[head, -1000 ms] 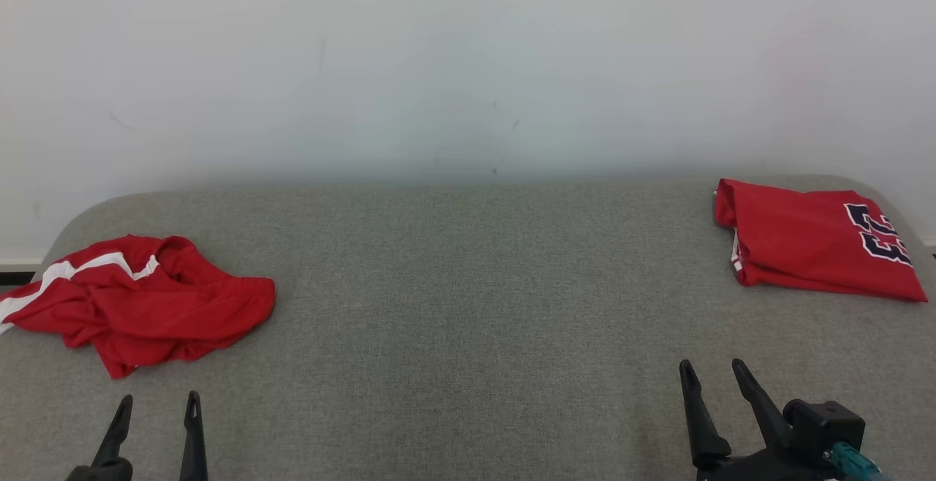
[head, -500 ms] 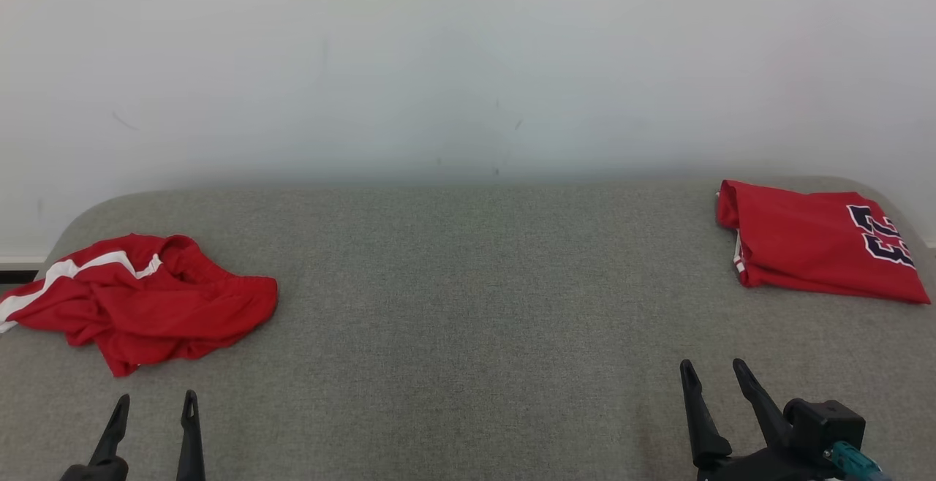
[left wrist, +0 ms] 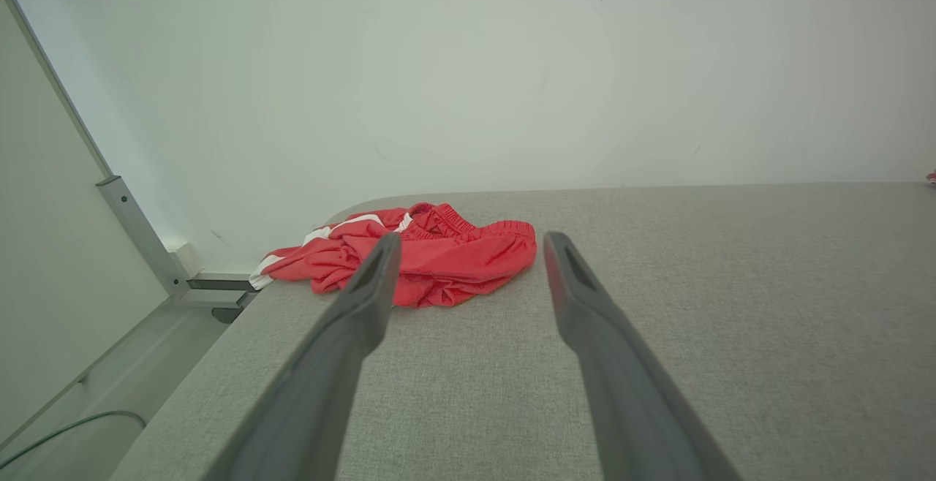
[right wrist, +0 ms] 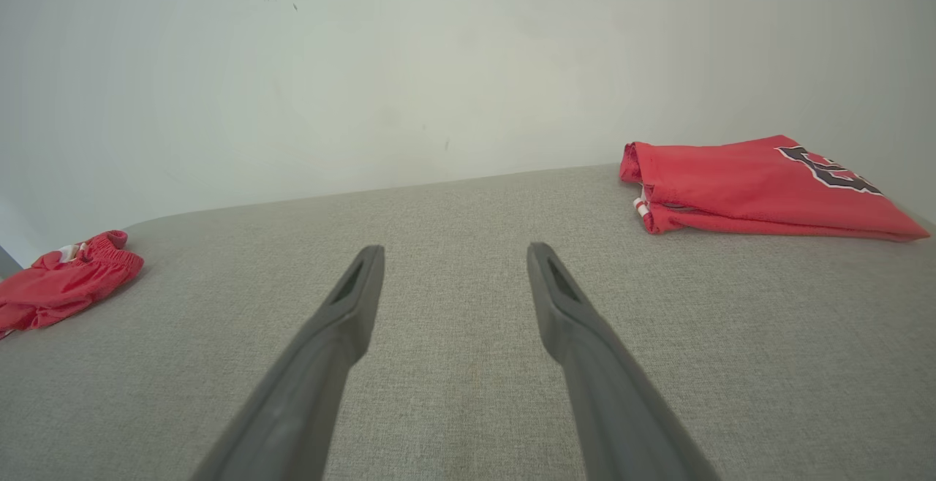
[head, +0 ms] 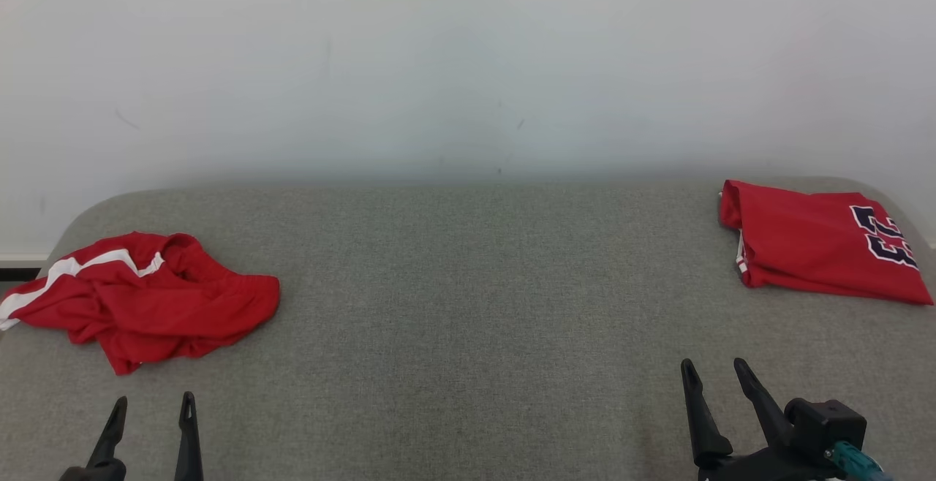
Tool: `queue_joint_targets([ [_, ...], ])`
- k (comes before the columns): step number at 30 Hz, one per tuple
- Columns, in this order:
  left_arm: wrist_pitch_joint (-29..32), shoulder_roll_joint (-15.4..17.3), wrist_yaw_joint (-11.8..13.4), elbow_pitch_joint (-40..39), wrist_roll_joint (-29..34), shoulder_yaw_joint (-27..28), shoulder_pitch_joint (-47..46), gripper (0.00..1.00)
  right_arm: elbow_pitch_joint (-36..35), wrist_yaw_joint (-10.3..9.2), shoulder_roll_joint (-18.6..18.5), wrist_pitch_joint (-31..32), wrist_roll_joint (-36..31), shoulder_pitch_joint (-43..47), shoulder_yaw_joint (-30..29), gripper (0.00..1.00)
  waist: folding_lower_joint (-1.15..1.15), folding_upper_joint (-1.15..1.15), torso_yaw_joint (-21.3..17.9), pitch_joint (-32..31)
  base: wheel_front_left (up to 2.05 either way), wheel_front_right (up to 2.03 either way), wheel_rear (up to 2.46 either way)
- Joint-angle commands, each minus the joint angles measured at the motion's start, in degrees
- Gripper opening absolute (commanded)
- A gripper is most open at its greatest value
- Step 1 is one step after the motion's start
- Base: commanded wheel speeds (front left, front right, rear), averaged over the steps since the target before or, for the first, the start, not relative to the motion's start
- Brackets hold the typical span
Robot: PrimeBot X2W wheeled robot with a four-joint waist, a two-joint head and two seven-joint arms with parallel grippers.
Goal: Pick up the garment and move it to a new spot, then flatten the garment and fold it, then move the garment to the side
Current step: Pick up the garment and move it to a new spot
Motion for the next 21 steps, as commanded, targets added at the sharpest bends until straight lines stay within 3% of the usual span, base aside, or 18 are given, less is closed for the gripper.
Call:
queue_joint_targets([
  [1,-0.39,0.33,0.2,0.07,-0.23,-0.01,0.18,1.0,-0.32,-0.14,0.2,-0.02,-0.29,0.44,-0.12,1.0,0.0,-0.01,0.11,0.0,0.0,0.0,0.0],
  [10,0.29,0.79,0.64,-0.04,-0.31,-0.1,-0.62,1.0,-0.94,-0.14,0.21,-0.08,-0.28,0.76,-0.59,1.0,0.0,-0.01,2.4,0.57,0.0,0.0,0.0],
  [21,1.56,1.74,1.25,-1.8,-0.44,0.04,-1.69,1.0,0.03,-0.14,0.23,-1.57,0.92,1.68,-1.24,1.0,0.0,-0.01,11.98,1.47,0.0,0.0,0.0],
])
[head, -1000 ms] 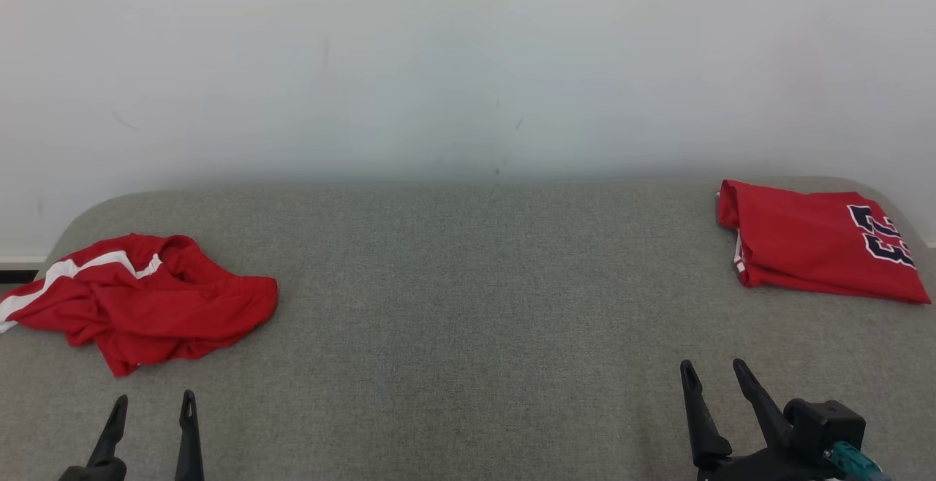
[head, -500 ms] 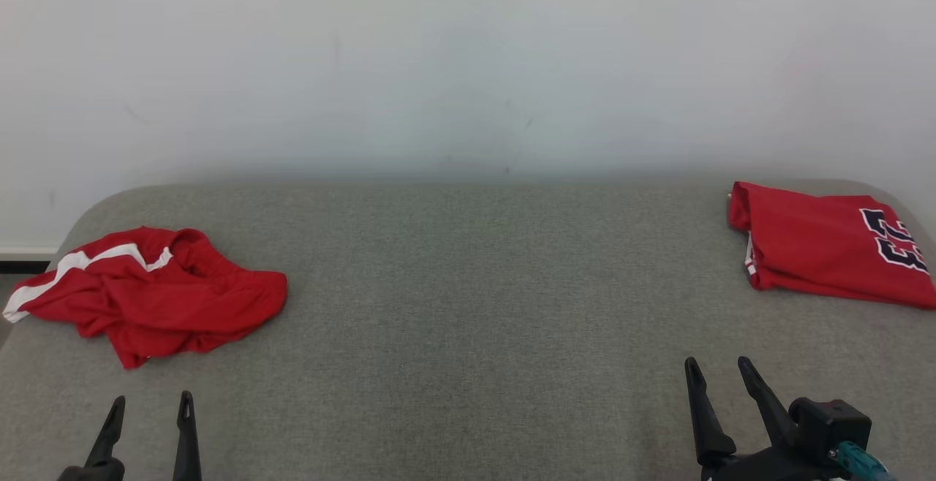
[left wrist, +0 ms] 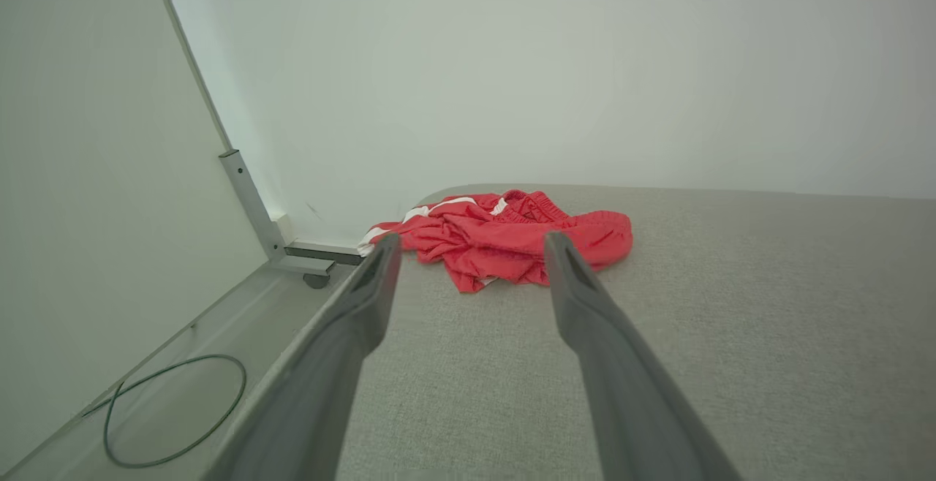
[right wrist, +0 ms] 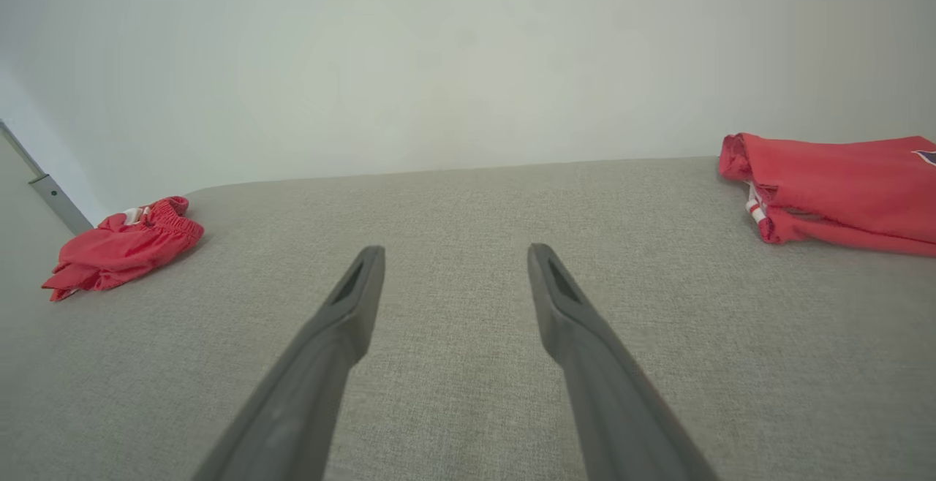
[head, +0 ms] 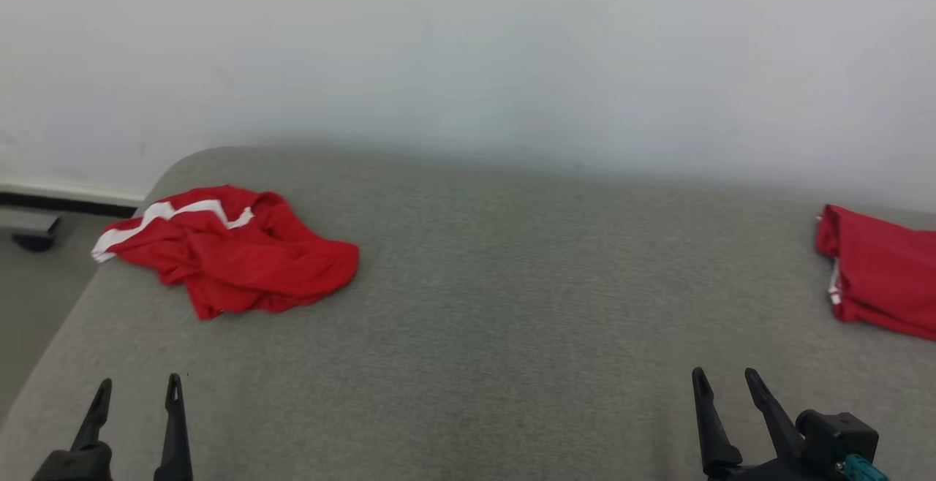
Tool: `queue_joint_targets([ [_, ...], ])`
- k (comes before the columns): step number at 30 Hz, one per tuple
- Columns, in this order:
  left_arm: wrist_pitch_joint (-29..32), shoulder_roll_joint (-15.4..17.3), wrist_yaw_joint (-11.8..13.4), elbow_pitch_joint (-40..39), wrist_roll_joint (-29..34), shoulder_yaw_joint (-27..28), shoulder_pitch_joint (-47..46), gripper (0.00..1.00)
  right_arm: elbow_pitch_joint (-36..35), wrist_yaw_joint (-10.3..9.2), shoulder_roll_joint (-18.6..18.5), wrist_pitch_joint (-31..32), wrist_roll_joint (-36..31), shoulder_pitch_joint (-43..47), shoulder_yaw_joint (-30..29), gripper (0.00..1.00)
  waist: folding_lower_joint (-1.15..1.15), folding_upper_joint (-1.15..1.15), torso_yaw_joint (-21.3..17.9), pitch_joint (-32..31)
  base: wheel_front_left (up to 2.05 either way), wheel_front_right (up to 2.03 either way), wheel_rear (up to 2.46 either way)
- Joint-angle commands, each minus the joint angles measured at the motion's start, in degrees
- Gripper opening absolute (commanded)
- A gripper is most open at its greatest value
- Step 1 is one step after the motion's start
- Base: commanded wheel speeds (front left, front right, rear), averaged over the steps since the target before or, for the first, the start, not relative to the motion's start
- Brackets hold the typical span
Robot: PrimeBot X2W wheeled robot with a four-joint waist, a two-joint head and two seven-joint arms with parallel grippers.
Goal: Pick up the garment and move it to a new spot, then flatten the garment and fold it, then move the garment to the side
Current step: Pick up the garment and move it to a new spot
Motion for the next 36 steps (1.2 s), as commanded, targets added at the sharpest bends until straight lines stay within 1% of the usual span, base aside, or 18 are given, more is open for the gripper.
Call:
queue_joint_targets([
  [1,0.12,0.36,0.33,-0.35,-0.36,0.35,-0.19,1.0,0.25,-0.14,0.18,-0.44,0.49,0.33,0.08,1.0,0.0,0.0,4.64,0.41,0.0,0.0,0.0],
  [9,0.38,0.51,1.28,-1.5,-1.15,1.2,1.19,1.0,1.17,-0.14,0.17,-1.23,0.58,0.4,-0.18,1.0,0.0,0.0,11.85,0.4,0.0,0.0,0.0],
  [10,0.33,0.5,1.66,-1.69,-1.34,1.45,1.58,1.0,1.17,-0.14,0.18,-1.32,0.62,0.36,0.08,1.0,0.0,0.0,13.34,0.33,0.0,0.0,0.0],
  [15,0.22,0.48,2.03,-1.97,-1.84,1.72,1.95,1.0,1.4,-0.14,0.17,-1.14,0.32,0.23,0.34,1.0,0.0,0.0,16.45,0.14,0.0,0.0,0.0],
  [25,-1.02,0.4,3.28,-2.66,-2.37,3.27,3.67,1.0,1.56,-0.14,0.16,-0.03,-0.56,-2.06,1.8,1.0,0.0,0.0,17.6,1.24,0.0,0.0,0.0],
  [34,-1.5,0.7,4.02,-2.19,-2.65,3.72,3.57,1.0,2.4,-0.14,0.16,-0.32,-0.33,-2.07,2.19,1.0,0.0,0.0,16.99,0.55,0.0,0.0,0.0],
  [36,-1.39,0.58,3.84,-1.86,-2.88,3.55,2.76,1.0,2.27,-0.14,0.16,-0.43,-0.34,-1.65,1.98,1.0,0.0,0.0,16.64,0.2,0.0,0.0,0.0],
])
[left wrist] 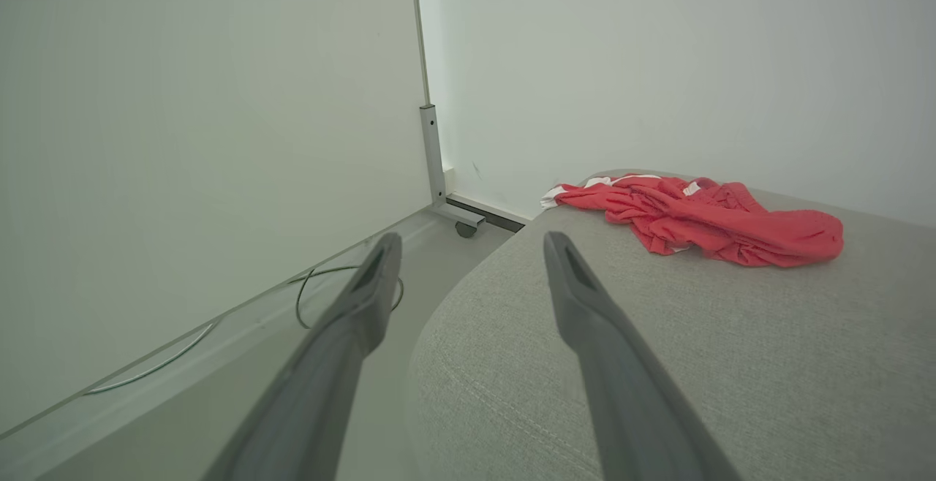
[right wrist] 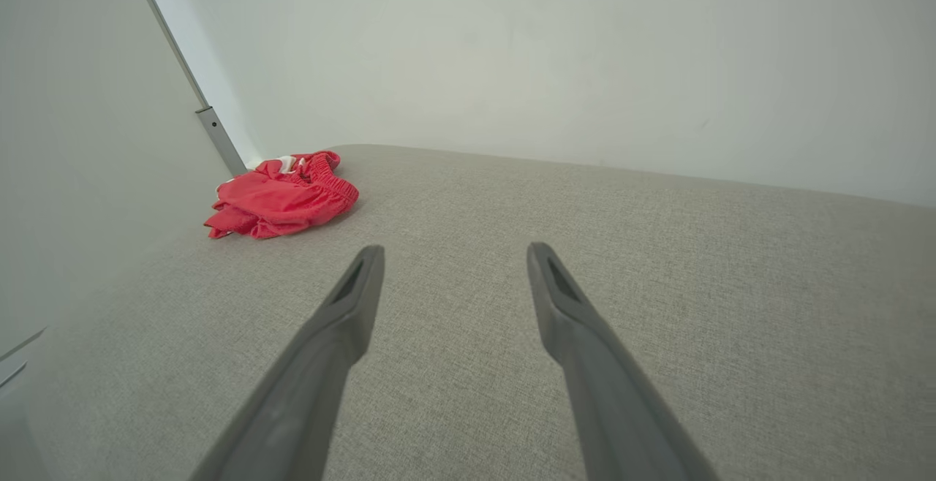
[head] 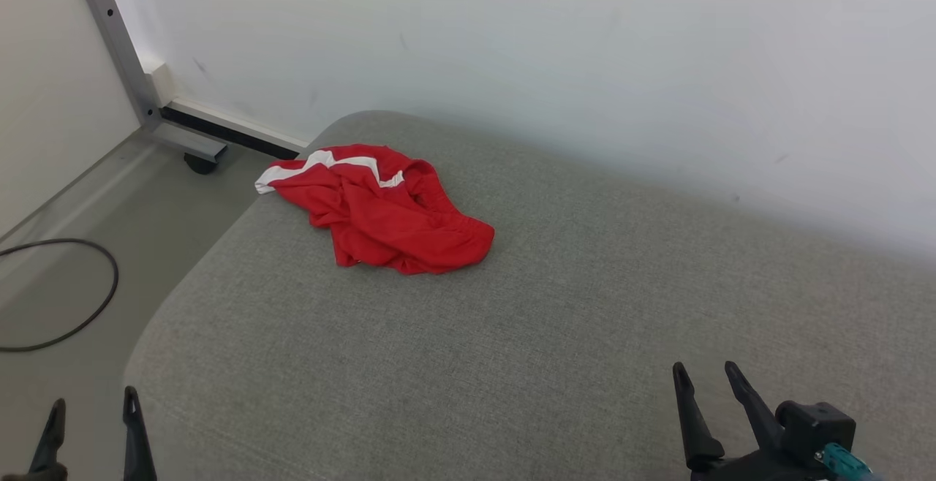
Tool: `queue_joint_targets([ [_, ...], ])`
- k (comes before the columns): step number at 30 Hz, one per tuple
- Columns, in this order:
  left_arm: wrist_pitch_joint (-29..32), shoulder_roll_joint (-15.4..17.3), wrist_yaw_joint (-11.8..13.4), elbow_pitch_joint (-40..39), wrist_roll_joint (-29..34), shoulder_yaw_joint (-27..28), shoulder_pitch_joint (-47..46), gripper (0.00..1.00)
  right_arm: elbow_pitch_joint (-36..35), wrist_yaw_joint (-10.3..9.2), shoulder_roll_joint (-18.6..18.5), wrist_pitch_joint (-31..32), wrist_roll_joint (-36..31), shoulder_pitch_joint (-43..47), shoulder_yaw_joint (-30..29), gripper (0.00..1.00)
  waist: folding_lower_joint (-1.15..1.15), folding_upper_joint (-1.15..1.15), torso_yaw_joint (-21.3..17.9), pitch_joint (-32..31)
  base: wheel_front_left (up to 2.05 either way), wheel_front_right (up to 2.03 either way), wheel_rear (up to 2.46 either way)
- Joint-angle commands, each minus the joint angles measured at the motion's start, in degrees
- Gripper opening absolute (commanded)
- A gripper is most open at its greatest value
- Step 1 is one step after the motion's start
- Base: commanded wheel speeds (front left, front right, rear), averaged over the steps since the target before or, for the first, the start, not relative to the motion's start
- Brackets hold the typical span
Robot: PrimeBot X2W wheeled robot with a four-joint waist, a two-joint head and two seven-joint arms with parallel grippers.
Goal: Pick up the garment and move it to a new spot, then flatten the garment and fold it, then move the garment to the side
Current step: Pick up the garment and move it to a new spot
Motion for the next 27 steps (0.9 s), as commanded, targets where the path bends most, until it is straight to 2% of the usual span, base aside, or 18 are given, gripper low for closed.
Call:
queue_joint_targets([
  [1,-0.09,-0.06,-0.46,0.18,-0.51,-0.12,-1.18,1.0,-0.16,-0.14,0.14,-0.26,-0.23,0.72,-0.34,1.0,0.0,0.0,-0.39,-0.35,0.0,0.0,0.0],
  [6,-1.17,0.6,-2.34,4.29,-2.55,0.97,-5.35,1.0,-1.7,-0.14,0.12,0.77,-1.03,0.03,0.01,1.0,0.0,0.0,-4.11,1.09,0.0,0.0,0.0],
  [14,-3.33,2.25,-5.68,11.23,-5.13,2.17,-18.12,1.0,-5.01,-0.14,-1.36,2.32,-2.06,-4.13,0.89,1.0,0.0,0.0,-13.18,7.98,0.0,0.0,0.0],
  [19,-3.03,4.92,-8.04,15.96,-6.84,3.46,-26.83,1.0,-7.29,-0.14,-2.05,2.66,-2.51,-6.49,0.52,1.0,0.0,0.0,-18.7,13.02,0.0,0.0,0.0],
  [27,-1.17,8.58,-11.12,23.45,-8.47,3.97,-39.59,1.0,-11.84,-0.14,-2.93,3.46,-3.19,-9.0,-1.25,1.0,0.0,0.0,-24.44,20.52,0.0,0.0,0.0],
])
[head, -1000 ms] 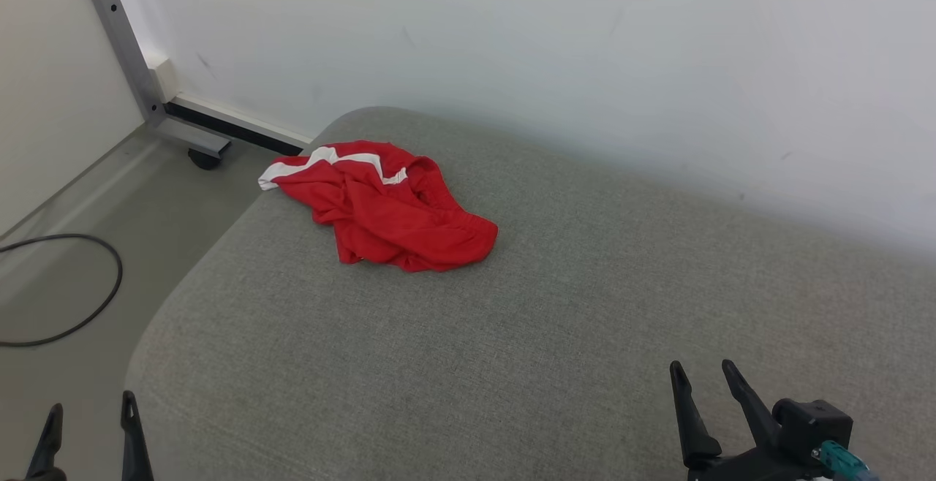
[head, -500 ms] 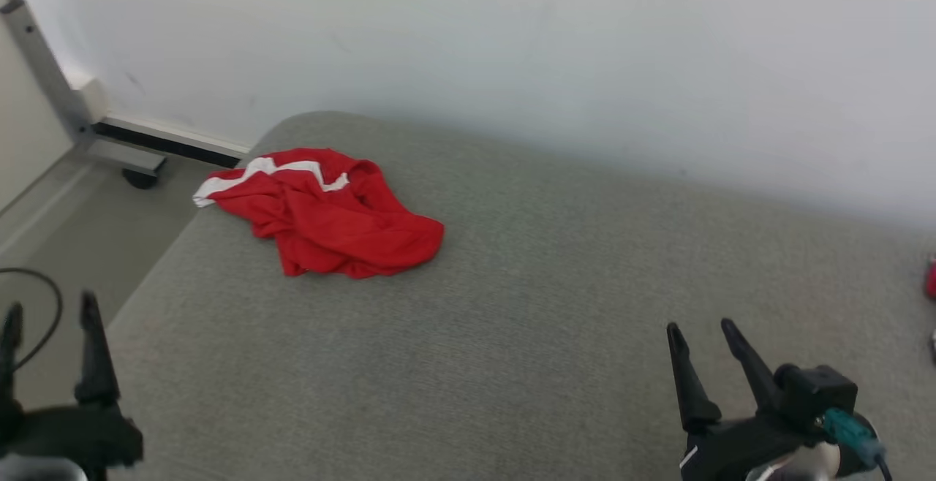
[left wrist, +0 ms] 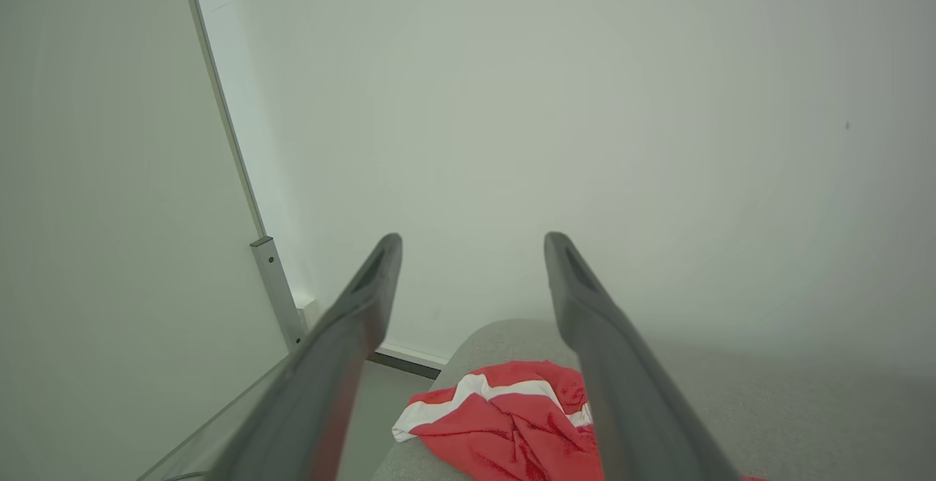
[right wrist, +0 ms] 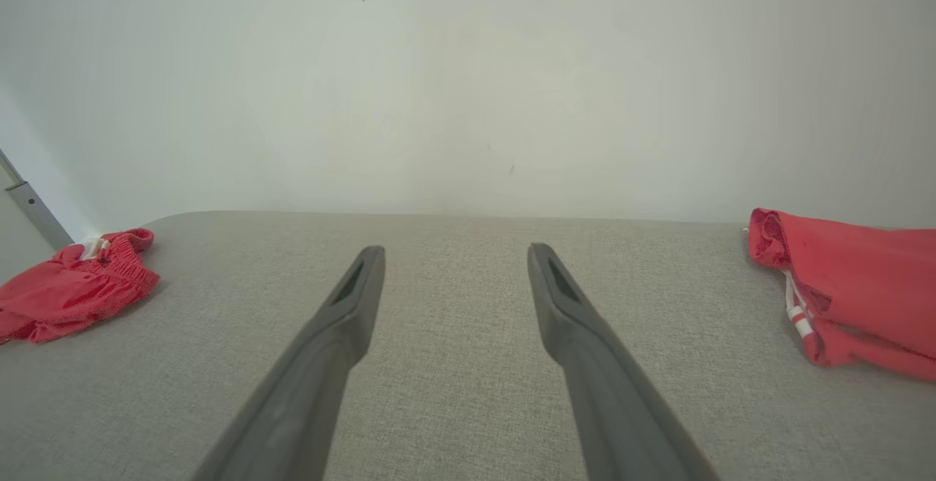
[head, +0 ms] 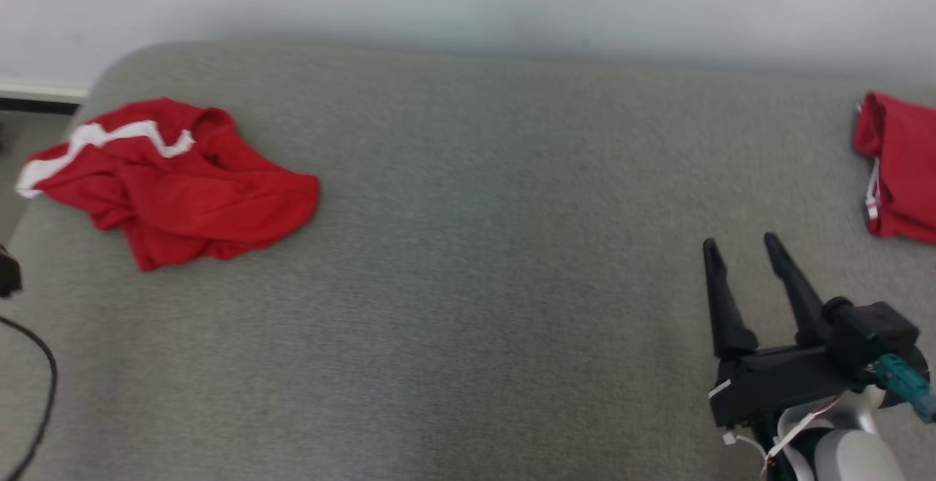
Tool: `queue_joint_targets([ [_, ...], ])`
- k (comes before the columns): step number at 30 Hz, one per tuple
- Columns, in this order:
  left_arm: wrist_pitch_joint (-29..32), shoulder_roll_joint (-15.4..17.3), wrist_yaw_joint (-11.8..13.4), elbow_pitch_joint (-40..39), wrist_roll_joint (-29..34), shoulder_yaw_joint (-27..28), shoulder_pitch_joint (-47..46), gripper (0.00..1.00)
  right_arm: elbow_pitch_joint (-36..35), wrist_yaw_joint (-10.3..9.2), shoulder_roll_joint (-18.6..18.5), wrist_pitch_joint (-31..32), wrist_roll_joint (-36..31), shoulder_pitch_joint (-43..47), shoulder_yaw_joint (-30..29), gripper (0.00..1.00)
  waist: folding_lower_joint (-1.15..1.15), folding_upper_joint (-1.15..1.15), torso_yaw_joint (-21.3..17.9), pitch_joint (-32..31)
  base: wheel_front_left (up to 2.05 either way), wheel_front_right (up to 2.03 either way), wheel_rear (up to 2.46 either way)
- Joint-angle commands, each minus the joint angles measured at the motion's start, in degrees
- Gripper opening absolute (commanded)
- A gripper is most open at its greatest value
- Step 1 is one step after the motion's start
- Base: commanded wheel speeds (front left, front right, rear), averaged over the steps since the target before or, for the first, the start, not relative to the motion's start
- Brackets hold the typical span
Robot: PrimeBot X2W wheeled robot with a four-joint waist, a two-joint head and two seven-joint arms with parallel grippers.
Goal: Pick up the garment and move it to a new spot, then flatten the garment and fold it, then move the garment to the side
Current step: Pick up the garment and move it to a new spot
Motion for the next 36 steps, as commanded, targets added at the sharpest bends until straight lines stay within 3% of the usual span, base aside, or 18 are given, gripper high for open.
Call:
queue_joint_targets([
  [1,0.36,0.54,-1.03,2.52,-1.22,0.25,-3.75,1.0,-1.45,-0.13,-0.46,0.28,-0.48,-1.08,-0.64,1.0,-0.01,-0.01,-8.07,9.17,0.0,0.0,0.0],
  [9,1.85,3.0,-3.99,14.68,-1.9,-0.31,-11.97,1.0,-5.99,-0.12,-1.06,1.42,-0.99,-1.97,-1.9,1.0,-0.01,-0.01,-10.26,14.4,0.0,0.0,0.0],
  [13,0.71,2.93,-5.57,21.82,-2.67,-0.7,-15.86,1.0,-7.9,-0.13,-1.69,2.42,-1.24,-2.28,-2.97,1.0,-0.01,-0.01,-10.56,16.69,0.0,0.0,0.0],
  [20,4.16,1.85,-8.06,32.97,-2.51,-4.65,-21.19,1.0,-10.53,-0.13,-2.03,3.65,-1.59,-1.93,-4.35,1.0,-0.01,-0.01,-9.99,18.95,0.0,0.0,0.0],
  [23,7.08,1.73,-8.59,37.58,-3.03,-5.68,-22.86,1.0,-10.82,-0.13,-2.09,4.08,-1.75,-2.31,-4.1,1.0,-0.01,-0.01,-9.97,19.08,0.0,0.0,0.0],
  [29,18.64,1.69,-9.23,45.5,-5.94,-6.57,-26.13,1.0,-11.41,-0.13,-2.55,4.69,-1.75,-2.48,-3.97,1.0,-0.01,-0.01,-10.17,18.88,0.0,0.0,0.0],
  [34,22.36,1.81,-9.37,47.6,-7.78,-7.37,-27.78,1.0,-11.6,-0.13,-2.48,4.87,-1.78,-1.95,-4.18,1.0,-0.01,-0.01,-10.26,18.8,0.0,0.0,0.0],
  [36,22.86,1.91,-9.39,48.07,-8.1,-7.89,-27.84,0.0,-11.67,-0.13,-2.45,5.07,-1.85,-1.99,-4.27,1.0,-0.01,-0.01,-10.31,18.76,0.0,0.0,0.0],
])
